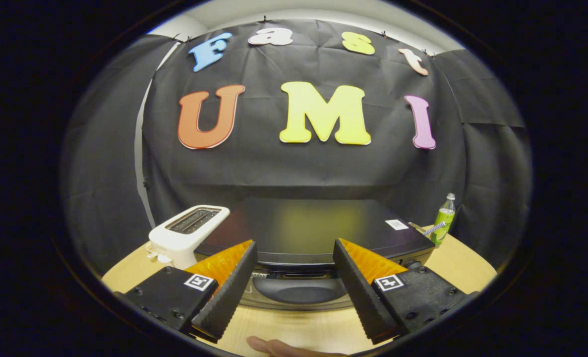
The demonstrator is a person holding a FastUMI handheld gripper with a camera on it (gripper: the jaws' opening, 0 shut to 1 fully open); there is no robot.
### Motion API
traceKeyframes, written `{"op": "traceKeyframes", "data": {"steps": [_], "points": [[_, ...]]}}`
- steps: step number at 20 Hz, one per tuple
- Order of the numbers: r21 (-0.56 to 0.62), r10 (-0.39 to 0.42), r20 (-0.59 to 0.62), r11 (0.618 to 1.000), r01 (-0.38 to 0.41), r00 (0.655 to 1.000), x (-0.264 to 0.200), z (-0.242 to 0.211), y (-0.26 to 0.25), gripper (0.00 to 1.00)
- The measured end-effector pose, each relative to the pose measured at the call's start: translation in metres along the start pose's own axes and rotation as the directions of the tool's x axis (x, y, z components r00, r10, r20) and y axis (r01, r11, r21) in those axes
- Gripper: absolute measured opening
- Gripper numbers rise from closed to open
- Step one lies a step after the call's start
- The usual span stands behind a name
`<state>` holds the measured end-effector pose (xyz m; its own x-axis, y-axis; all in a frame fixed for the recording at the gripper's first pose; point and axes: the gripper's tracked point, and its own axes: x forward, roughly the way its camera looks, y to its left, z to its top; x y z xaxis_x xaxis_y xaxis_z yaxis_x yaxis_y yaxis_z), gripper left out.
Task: Open the toaster oven, put the food inside, and close the toaster oven door.
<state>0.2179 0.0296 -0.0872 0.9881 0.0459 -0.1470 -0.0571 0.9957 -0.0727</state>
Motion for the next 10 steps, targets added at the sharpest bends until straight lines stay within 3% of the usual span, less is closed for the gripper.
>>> {"op": "traceKeyframes", "data": {"steps": [10], "points": [[0.054, -0.021, 0.033, 0.998, 0.019, 0.999, -0.003, -0.006, -0.005, 1.00]]}}
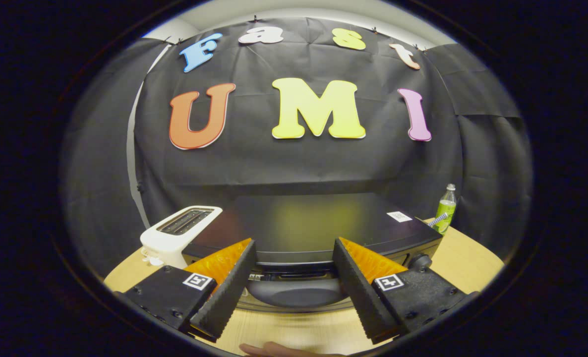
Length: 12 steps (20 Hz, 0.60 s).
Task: Open the toaster oven, put the food inside, and close the toaster oven door.
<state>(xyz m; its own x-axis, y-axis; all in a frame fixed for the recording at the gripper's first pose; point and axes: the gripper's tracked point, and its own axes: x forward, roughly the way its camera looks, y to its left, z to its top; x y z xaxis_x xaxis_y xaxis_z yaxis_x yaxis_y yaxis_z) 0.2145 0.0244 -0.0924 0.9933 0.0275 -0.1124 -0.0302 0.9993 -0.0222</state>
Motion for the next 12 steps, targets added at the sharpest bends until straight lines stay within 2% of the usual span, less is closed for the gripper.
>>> {"op": "traceKeyframes", "data": {"steps": [1, 2, 4, 6, 12], "points": [[-0.007, -0.001, -0.001, 1.000, 0.001, 1.000, -0.004, -0.002, 0.000, 1.00], [-0.019, 0.006, -0.055, 1.000, -0.007, 0.998, -0.006, -0.015, 0.001, 1.00], [-0.040, 0.003, -0.030, 0.999, -0.004, 1.000, -0.011, -0.011, 0.002, 1.00], [-0.042, 0.014, -0.030, 0.999, -0.015, 0.999, -0.024, -0.025, 0.000, 1.00], [-0.047, 0.012, -0.080, 0.999, -0.015, 0.997, -0.049, -0.039, 0.000, 1.00]]}}
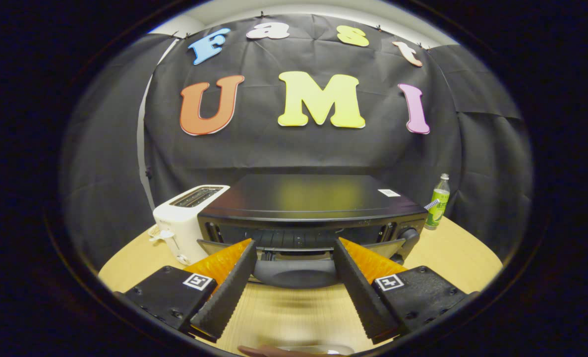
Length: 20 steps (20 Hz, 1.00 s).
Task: Open the toaster oven, put the food inside, and close the toaster oven door.
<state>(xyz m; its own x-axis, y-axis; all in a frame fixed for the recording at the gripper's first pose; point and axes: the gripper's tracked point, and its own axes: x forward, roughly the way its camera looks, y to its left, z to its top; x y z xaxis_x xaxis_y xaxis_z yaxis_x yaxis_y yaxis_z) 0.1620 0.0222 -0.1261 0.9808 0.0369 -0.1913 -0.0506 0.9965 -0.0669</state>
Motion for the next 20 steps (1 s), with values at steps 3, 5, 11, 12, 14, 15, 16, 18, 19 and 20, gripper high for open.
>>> {"op": "traceKeyframes", "data": {"steps": [3, 5, 11, 12, 14, 15, 16, 18, 19, 20], "points": [[-0.008, 0.011, -0.016, 1.000, -0.011, 1.000, -0.010, -0.009, 0.002, 1.00], [0.002, 0.024, -0.037, 1.000, -0.024, 0.999, -0.016, -0.019, 0.002, 1.00], [-0.020, 0.000, -0.087, 1.000, -0.001, 0.996, -0.037, -0.051, 0.002, 1.00], [-0.024, -0.009, -0.102, 1.000, 0.007, 0.995, -0.040, -0.057, 0.002, 1.00], [-0.029, -0.019, -0.114, 0.999, 0.016, 0.993, -0.044, -0.067, 0.003, 1.00], [-0.033, -0.020, -0.119, 0.999, 0.016, 0.993, -0.047, -0.073, 0.003, 1.00], [-0.032, -0.019, -0.124, 0.999, 0.015, 0.992, -0.049, -0.079, 0.003, 1.00], [-0.020, -0.013, -0.144, 1.000, 0.010, 0.990, -0.052, -0.091, 0.003, 1.00], [-0.016, -0.010, -0.156, 1.000, 0.008, 0.988, -0.053, -0.096, 0.002, 1.00], [-0.011, -0.009, -0.169, 1.000, 0.007, 0.986, -0.054, -0.102, 0.003, 1.00]]}}
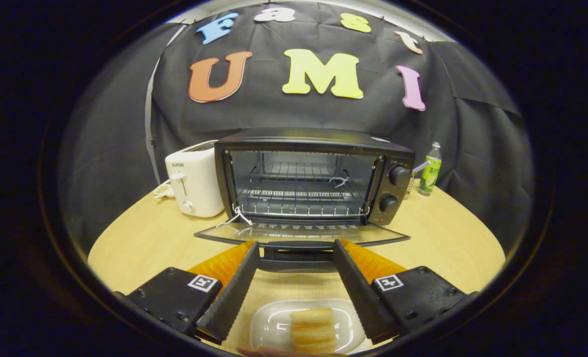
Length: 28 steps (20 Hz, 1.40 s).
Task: Open the toaster oven, put the food inside, and close the toaster oven door.
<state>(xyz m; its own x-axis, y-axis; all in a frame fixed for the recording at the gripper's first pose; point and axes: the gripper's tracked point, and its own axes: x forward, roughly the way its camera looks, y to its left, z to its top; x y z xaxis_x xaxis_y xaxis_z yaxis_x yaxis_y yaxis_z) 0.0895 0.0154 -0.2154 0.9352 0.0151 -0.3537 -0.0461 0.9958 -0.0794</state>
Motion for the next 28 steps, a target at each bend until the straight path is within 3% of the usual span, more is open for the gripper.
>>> {"op": "traceKeyframes", "data": {"steps": [7, 14, 19, 23, 28], "points": [[0.020, -0.001, -0.124, 1.000, 0.004, 0.992, 0.010, -0.042, -0.002, 1.00], [0.033, 0.011, -0.107, 0.999, -0.007, 0.994, 0.007, -0.039, -0.002, 1.00], [0.069, 0.078, -0.088, 0.995, -0.072, 0.993, -0.031, -0.037, 0.003, 1.00], [0.034, 0.075, -0.082, 0.997, -0.072, 0.994, -0.061, -0.062, 0.004, 0.99], [-0.029, 0.066, -0.145, 0.997, -0.071, 0.987, -0.062, -0.097, 0.010, 1.00]]}}
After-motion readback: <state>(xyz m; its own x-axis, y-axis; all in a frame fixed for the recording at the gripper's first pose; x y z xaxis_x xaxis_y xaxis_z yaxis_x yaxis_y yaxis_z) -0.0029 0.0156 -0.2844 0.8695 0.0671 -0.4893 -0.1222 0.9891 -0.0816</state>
